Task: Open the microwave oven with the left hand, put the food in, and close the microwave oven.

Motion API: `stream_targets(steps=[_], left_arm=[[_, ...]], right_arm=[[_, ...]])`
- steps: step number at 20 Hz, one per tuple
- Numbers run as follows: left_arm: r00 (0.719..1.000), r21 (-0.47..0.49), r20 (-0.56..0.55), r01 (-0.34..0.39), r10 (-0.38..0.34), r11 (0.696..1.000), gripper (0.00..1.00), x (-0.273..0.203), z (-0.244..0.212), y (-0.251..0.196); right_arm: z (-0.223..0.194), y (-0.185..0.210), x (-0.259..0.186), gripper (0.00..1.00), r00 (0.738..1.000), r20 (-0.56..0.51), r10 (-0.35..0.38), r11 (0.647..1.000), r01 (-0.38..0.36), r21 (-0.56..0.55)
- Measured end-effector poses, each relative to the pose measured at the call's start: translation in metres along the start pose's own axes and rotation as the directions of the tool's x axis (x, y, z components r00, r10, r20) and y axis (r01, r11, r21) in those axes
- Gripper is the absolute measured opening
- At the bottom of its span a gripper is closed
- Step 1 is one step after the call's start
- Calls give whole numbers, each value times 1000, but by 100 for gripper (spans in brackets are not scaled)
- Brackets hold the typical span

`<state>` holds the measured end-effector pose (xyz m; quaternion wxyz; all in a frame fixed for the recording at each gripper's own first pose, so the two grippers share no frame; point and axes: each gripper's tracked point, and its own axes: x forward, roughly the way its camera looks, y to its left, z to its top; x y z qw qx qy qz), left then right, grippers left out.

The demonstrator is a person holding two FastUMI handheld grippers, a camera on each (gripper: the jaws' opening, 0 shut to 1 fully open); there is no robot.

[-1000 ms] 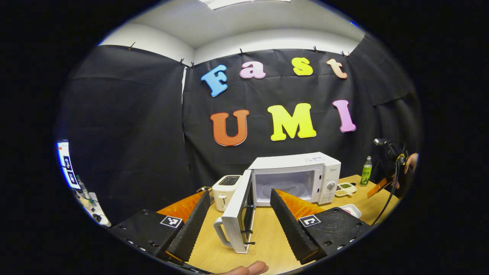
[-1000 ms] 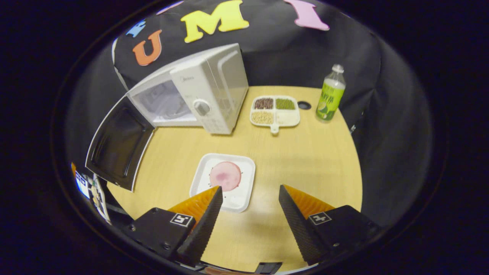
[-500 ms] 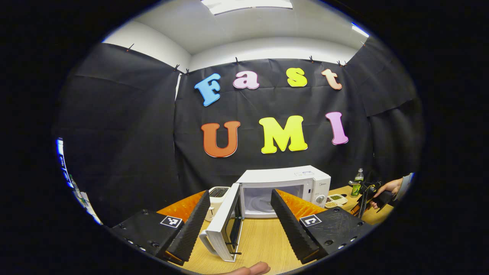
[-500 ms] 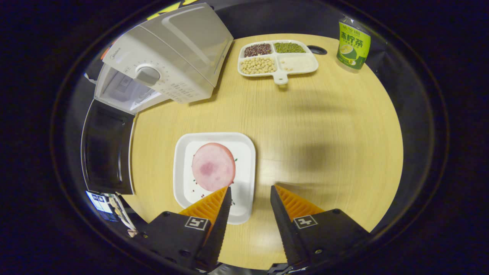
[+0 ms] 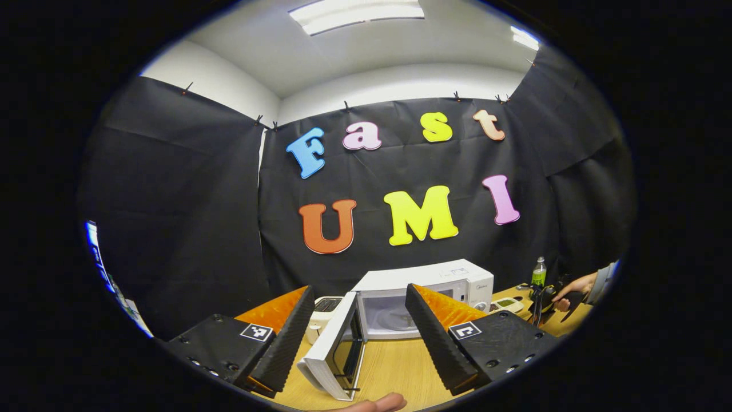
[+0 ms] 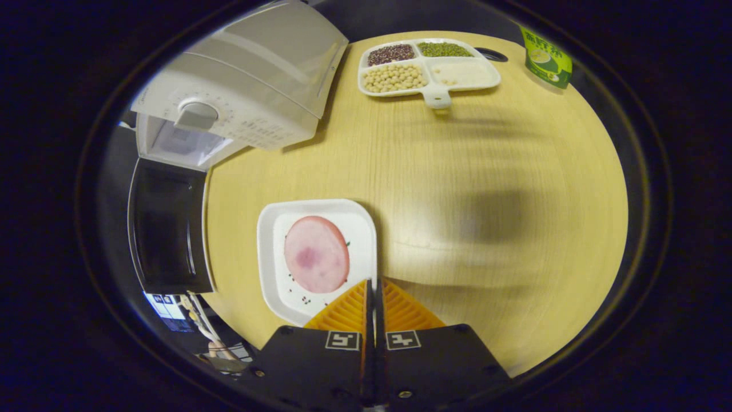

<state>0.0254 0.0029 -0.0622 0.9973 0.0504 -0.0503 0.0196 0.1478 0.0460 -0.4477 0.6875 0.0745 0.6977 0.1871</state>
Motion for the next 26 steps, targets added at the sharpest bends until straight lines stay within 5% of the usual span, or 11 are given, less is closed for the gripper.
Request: stream_targets(steps=[8, 15, 26], left_arm=[[996, -8, -16, 93, -93, 996, 96, -12, -7, -21], [989, -48, -18, 146, -147, 988, 96, -20, -17, -18], [998, -29, -25, 54, -55, 998, 96, -39, -32, 67]], right_arm=[[-13, 19, -16, 4, 983, 92, 161, 982, -169, 87], [-30, 94, -35, 4, 951, 163, 264, 946, -288, 146], [-24, 233, 17, 4, 918, 253, 304, 921, -351, 167]])
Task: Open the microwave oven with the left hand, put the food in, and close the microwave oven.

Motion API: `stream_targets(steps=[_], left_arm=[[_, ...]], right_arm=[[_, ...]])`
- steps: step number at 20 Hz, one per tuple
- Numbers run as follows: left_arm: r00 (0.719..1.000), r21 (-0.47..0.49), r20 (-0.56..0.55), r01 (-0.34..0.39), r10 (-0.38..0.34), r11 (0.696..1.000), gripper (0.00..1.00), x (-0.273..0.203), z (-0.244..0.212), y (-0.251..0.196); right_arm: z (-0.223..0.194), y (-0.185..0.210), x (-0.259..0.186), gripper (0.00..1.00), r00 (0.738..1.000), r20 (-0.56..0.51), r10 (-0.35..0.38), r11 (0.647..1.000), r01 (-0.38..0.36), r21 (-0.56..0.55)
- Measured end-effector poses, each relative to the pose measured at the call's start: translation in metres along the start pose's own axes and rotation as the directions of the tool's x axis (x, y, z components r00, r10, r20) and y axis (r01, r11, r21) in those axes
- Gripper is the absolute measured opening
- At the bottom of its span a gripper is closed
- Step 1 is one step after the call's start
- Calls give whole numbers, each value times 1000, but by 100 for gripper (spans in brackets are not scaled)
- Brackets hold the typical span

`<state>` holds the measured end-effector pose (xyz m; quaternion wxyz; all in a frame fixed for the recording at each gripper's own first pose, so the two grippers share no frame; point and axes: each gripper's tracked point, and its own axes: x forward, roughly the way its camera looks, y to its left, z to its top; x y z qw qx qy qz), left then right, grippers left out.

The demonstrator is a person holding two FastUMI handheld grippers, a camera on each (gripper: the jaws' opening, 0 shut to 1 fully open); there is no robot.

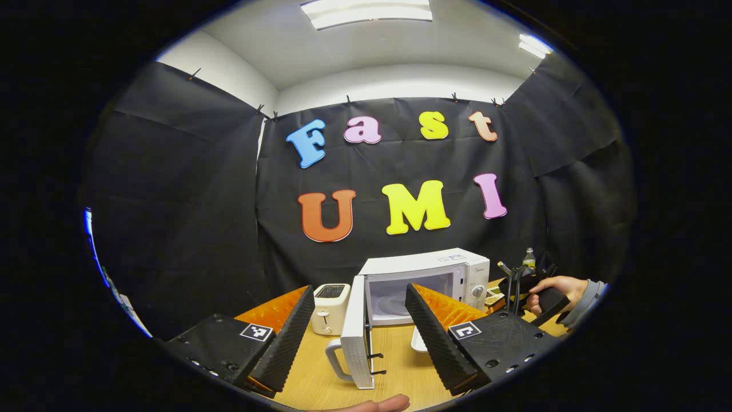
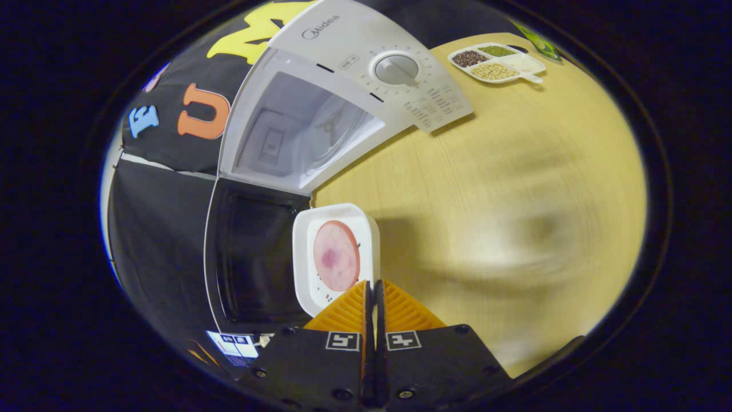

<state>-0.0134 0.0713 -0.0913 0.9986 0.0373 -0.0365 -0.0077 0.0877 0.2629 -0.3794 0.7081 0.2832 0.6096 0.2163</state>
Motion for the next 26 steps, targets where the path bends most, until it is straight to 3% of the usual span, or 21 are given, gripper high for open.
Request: stream_targets(steps=[3, 6, 7, 9, 13, 14, 19, 21, 24, 26], left_arm=[[1000, -13, 21, -16, 17, 1000, 96, -4, 3, 18], [999, -17, 41, -15, 16, 1000, 95, -3, 0, 29], [999, -10, 38, -21, 21, 1000, 95, -1, -3, 33], [998, 5, 40, -44, 44, 999, 95, 3, -9, 41], [999, 16, 20, -45, 45, 999, 96, 6, -18, 41], [999, 15, 18, -47, 47, 999, 96, 7, -20, 43], [999, 11, -18, -46, 46, 999, 96, 8, -32, 47], [998, 17, -28, -47, 47, 999, 96, 7, -35, 47], [999, 22, -31, -39, 40, 999, 96, 8, -35, 43], [999, 15, -38, -37, 37, 999, 96, 7, -37, 43]], right_arm=[[9, 18, 26, 4, 996, 81, -28, 998, 23, 64], [18, 39, 49, 4, 990, 140, -18, 990, -2, 140], [23, 45, 56, 0, 985, 170, -19, 987, -9, 163], [36, 50, 67, 4, 969, 244, -38, 976, -17, 219], [66, 51, 92, 0, 918, 387, -89, 947, -43, 319], [71, 57, 100, 4, 907, 413, -76, 946, -66, 318], [106, 86, 126, 4, 860, 511, 3, 914, -210, 348], [126, 91, 133, 4, 818, 575, -2, 888, -263, 377], [155, 82, 143, 0, 753, 653, -79, 828, -316, 464], [169, 78, 148, 4, 723, 682, -111, 811, -331, 483]])
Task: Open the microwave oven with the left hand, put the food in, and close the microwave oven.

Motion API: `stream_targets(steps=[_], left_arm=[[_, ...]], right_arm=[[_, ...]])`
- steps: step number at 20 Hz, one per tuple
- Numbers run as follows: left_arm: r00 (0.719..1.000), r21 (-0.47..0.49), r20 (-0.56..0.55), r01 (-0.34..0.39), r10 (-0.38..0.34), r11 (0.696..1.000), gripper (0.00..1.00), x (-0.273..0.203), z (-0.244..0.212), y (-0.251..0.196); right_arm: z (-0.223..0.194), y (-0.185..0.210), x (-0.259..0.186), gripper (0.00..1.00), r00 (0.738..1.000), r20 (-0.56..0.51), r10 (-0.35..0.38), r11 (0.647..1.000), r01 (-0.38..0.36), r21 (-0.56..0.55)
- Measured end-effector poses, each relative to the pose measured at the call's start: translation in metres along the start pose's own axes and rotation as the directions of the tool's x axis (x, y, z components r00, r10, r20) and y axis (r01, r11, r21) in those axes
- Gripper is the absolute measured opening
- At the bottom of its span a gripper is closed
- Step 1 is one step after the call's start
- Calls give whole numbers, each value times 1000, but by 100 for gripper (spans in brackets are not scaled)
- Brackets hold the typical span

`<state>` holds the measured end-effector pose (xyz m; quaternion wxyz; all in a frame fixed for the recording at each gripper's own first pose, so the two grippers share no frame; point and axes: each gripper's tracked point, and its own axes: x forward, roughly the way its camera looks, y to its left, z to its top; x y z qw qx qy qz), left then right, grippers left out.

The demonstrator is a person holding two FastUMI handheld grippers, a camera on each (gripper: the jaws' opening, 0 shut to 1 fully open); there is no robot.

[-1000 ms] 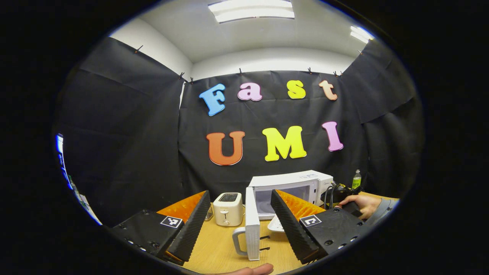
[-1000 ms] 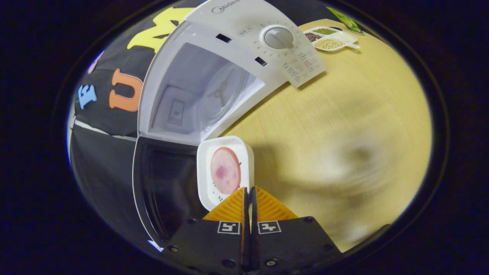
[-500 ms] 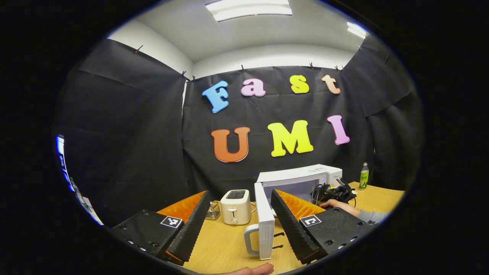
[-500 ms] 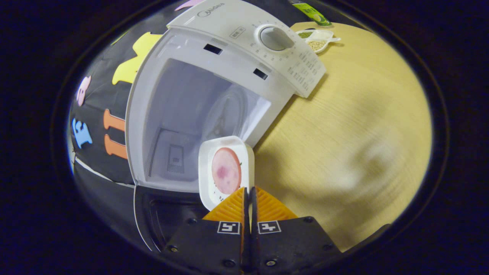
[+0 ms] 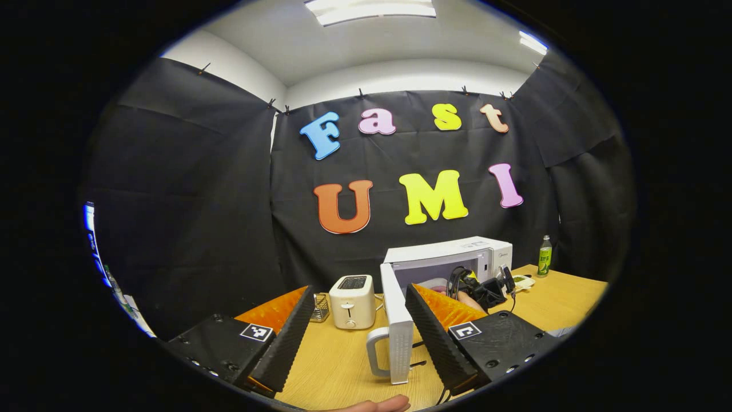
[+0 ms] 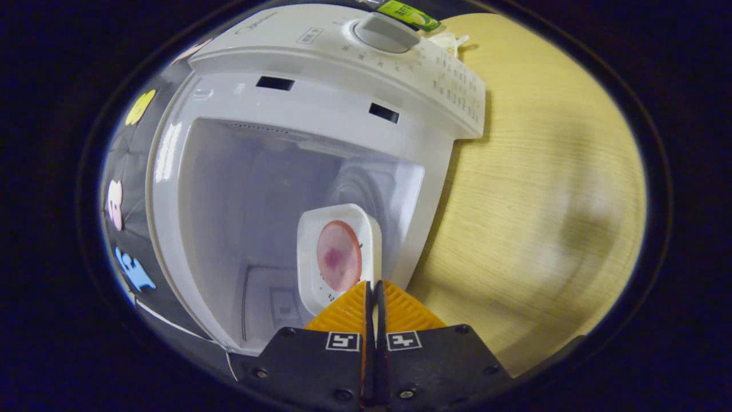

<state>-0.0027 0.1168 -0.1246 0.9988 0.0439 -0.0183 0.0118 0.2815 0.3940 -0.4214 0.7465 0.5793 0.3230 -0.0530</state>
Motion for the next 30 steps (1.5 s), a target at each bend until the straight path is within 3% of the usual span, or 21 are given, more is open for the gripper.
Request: stream_targets(steps=[5, 8, 12, 17, 18, 19, 20, 23, 24, 25, 26, 28, 29, 30], left_arm=[[999, -12, -33, 7, -8, 1000, 96, 6, -12, -5], [998, -5, -65, 7, -7, 1000, 96, 8, -22, -8], [998, -11, -68, 15, -16, 1000, 95, 9, -27, -9], [997, -57, -75, 1, -6, 998, 94, 7, -33, 2], [998, -52, -69, -13, 9, 999, 94, 7, -31, 9], [998, -50, -64, -24, 21, 998, 94, 6, -29, 13], [998, -50, -60, -27, 24, 998, 94, 5, -28, 15], [998, -37, -51, -27, 25, 999, 94, -1, -25, 21], [998, -29, -48, -33, 32, 999, 94, -2, -24, 25], [998, -22, -44, -38, 37, 999, 94, -4, -23, 28], [998, -16, -44, -45, 45, 999, 94, -6, -22, 31], [997, -13, -47, -58, 57, 998, 94, -10, -20, 34], [997, -11, -44, -57, 57, 998, 94, -12, -20, 34], [997, -9, -38, -61, 61, 998, 94, -13, -18, 35]], right_arm=[[14, 12, 20, 6, 993, 117, 26, 998, -19, -56], [8, 19, 29, 9, 994, 97, 47, 997, -40, -68], [10, 20, 30, 12, 990, 131, 54, 978, -26, -208], [12, 24, 21, 17, 974, 141, 175, 830, -69, -554], [15, 29, 19, 20, 969, 128, 213, 789, -94, -607], [18, 32, 17, 16, 963, 119, 241, 739, -103, -666], [19, 31, 14, 38, 958, 108, 265, 679, -106, -726], [29, 48, -1, 48, 930, 88, 358, 554, -136, -821], [35, 51, -8, 64, 917, 100, 387, 525, -130, -841], [41, 56, -15, 65, 904, 111, 412, 496, -120, -860], [45, 60, -24, 83, 891, 120, 437, 470, -112, -876], [52, 66, -37, 85, 873, 128, 470, 432, -101, -896], [59, 65, -43, 78, 872, 133, 472, 418, -88, -904], [62, 67, -51, 87, 868, 133, 479, 408, -86, -909]])
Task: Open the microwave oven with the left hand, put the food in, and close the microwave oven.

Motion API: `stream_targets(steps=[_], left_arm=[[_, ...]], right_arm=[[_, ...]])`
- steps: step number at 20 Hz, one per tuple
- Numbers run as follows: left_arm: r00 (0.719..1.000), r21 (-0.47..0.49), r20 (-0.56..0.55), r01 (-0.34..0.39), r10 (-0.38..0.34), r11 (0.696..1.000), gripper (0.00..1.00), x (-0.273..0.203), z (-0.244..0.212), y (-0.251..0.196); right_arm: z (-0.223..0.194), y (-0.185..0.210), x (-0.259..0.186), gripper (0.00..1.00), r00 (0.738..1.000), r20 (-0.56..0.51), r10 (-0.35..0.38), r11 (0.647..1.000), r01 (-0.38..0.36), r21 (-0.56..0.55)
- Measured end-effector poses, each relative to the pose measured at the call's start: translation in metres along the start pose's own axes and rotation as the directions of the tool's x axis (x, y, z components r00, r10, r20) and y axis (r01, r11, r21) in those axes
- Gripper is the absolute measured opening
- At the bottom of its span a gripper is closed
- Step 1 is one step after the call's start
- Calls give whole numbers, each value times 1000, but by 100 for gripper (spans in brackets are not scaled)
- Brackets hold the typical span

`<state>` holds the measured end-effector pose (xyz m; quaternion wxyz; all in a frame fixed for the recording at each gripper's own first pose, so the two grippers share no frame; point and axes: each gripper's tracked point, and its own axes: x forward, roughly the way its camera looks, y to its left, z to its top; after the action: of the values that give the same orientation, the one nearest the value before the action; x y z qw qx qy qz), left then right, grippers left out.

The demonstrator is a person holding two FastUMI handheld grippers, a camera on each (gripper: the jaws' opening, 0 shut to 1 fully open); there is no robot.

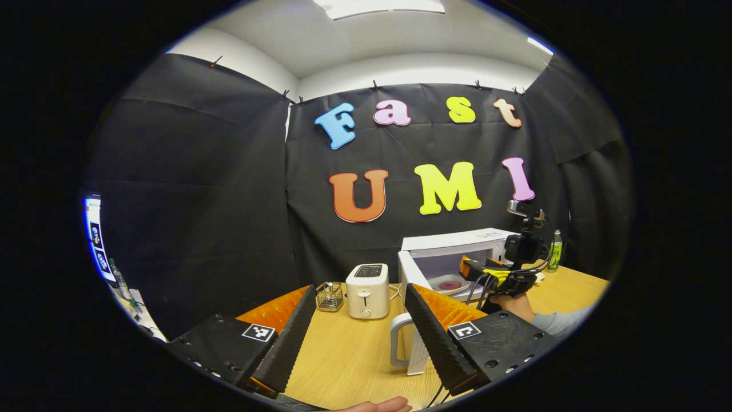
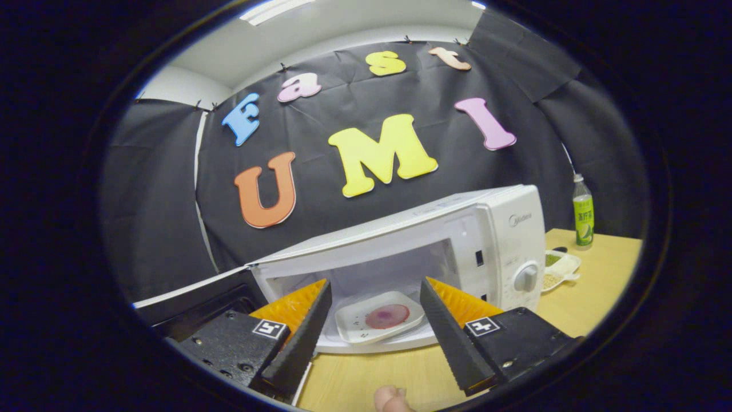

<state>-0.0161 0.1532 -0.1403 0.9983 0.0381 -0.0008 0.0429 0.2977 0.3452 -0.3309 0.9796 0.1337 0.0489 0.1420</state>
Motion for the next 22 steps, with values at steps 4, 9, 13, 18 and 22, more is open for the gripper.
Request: stream_targets(steps=[4, 9, 13, 18, 22], left_arm=[[1000, -6, 6, 10, -10, 1000, 94, -3, 0, -1], [1000, -44, -9, 18, -18, 999, 94, 5, -1, 3], [1000, -37, 16, -8, 9, 999, 90, 12, 1, 15], [997, -50, 71, 23, -20, 998, 36, 20, -9, 9], [999, -97, 28, 39, -36, 994, 29, 30, -37, 3]], right_arm=[[30, -10, -22, 91, 1000, 19, 15, 998, -14, -69], [74, -33, -60, 100, 997, 69, 22, 991, -13, -130], [111, -60, -132, 100, 997, 73, 16, 983, -2, -185], [144, -86, -221, 100, 998, 60, -6, 965, 21, -261], [156, -105, -270, 100, 997, 66, -26, 963, 43, -267]])
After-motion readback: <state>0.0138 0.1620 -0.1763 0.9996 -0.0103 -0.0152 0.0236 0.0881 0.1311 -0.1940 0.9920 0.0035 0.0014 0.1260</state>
